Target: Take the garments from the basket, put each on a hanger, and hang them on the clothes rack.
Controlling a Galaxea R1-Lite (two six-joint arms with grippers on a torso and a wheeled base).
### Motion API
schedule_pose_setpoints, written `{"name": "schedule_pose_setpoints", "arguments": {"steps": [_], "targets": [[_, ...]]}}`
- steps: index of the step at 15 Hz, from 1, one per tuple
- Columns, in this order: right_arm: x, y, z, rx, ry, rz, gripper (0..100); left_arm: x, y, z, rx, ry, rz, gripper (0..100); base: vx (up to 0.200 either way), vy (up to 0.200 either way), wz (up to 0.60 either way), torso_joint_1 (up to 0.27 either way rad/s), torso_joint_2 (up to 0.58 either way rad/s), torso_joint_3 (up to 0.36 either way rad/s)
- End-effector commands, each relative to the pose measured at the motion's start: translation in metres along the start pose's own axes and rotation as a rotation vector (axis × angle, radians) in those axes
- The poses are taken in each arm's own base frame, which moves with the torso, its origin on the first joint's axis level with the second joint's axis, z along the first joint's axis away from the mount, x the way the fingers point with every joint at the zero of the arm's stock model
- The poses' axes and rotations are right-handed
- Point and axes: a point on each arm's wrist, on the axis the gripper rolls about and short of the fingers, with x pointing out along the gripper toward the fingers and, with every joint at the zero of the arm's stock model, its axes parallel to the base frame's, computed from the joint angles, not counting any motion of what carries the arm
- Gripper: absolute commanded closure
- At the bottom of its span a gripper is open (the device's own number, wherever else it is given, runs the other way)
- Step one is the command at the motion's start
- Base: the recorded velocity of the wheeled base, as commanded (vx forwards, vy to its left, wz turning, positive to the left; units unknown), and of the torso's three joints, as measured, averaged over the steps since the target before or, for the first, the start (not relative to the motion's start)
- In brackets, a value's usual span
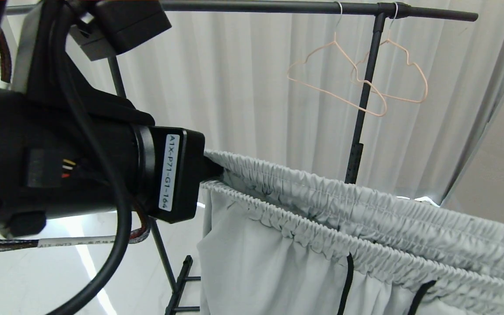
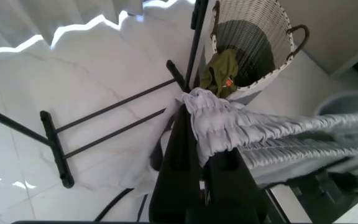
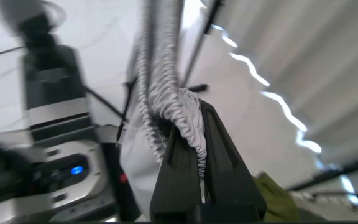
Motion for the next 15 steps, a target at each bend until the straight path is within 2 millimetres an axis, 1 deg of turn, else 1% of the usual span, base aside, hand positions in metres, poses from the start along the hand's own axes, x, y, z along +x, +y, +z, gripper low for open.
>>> {"name": "schedule_pose_setpoints", "arguments": {"steps": [1, 2, 3, 5, 6, 7, 8, 9, 10, 11, 12, 13, 14, 15], "targets": [[-0.006, 0.012, 0.000, -0.029, -0.024, 0.093, 100, 0.004, -0.001, 0.000, 0.001, 0.007, 0.009, 100, 0.000, 0.000, 0.00, 0.000, 0.00, 0.000], [-0.005, 0.011, 0.000, -0.028, -0.018, 0.083, 100, 0.003, 0.000, 0.000, 0.000, 0.006, 0.010, 100, 0.000, 0.000, 0.00, 0.000, 0.00, 0.000], [-0.003, 0.008, 0.000, -0.025, 0.000, 0.023, 100, 0.002, 0.002, 0.000, -0.008, 0.002, 0.017, 100, 0.000, 0.000, 0.00, 0.000, 0.00, 0.000], [0.006, -0.003, 0.002, -0.010, 0.053, -0.156, 100, -0.004, 0.008, 0.002, -0.019, -0.013, 0.029, 100, 0.000, 0.000, 0.00, 0.000, 0.00, 0.000], [0.012, -0.012, 0.005, 0.004, 0.062, -0.259, 100, -0.009, 0.015, 0.001, -0.021, 0.001, 0.051, 100, 0.000, 0.000, 0.00, 0.000, 0.00, 0.000], [0.029, -0.028, 0.012, 0.028, 0.038, -0.354, 100, -0.021, 0.025, -0.007, -0.014, 0.052, 0.079, 100, 0.000, 0.000, 0.00, 0.000, 0.00, 0.000], [0.031, -0.030, 0.013, 0.030, 0.035, -0.361, 100, -0.023, 0.025, -0.008, -0.012, 0.058, 0.081, 100, 0.000, 0.000, 0.00, 0.000, 0.00, 0.000], [0.056, -0.051, 0.019, 0.027, -0.019, -0.406, 100, -0.038, 0.032, -0.017, -0.008, 0.071, 0.067, 100, 0.000, 0.000, 0.00, 0.000, 0.00, 0.000], [0.073, -0.062, 0.025, 0.014, -0.060, -0.414, 100, -0.049, 0.033, -0.020, -0.010, 0.061, 0.016, 100, 0.000, 0.000, 0.00, 0.000, 0.00, 0.000], [0.087, -0.071, 0.029, 0.004, -0.089, -0.416, 100, -0.061, 0.030, -0.023, 0.006, 0.055, -0.075, 100, 0.000, 0.000, 0.00, 0.000, 0.00, 0.000], [0.099, -0.076, 0.035, -0.006, -0.114, -0.408, 100, -0.075, 0.027, -0.027, 0.025, 0.043, -0.159, 100, 0.000, 0.000, 0.00, 0.000, 0.00, 0.000], [0.111, -0.079, 0.043, -0.017, -0.140, -0.391, 100, -0.085, 0.023, -0.031, 0.053, 0.039, -0.227, 100, 0.000, 0.000, 0.00, 0.000, 0.00, 0.000], [0.119, -0.080, 0.049, -0.025, -0.158, -0.379, 100, -0.090, 0.018, -0.033, 0.078, 0.039, -0.275, 100, 0.000, 0.000, 0.00, 0.000, 0.00, 0.000], [0.123, -0.081, 0.051, -0.026, -0.165, -0.373, 100, -0.092, 0.017, -0.034, 0.089, 0.039, -0.292, 100, 0.000, 0.000, 0.00, 0.000, 0.00, 0.000]]}}
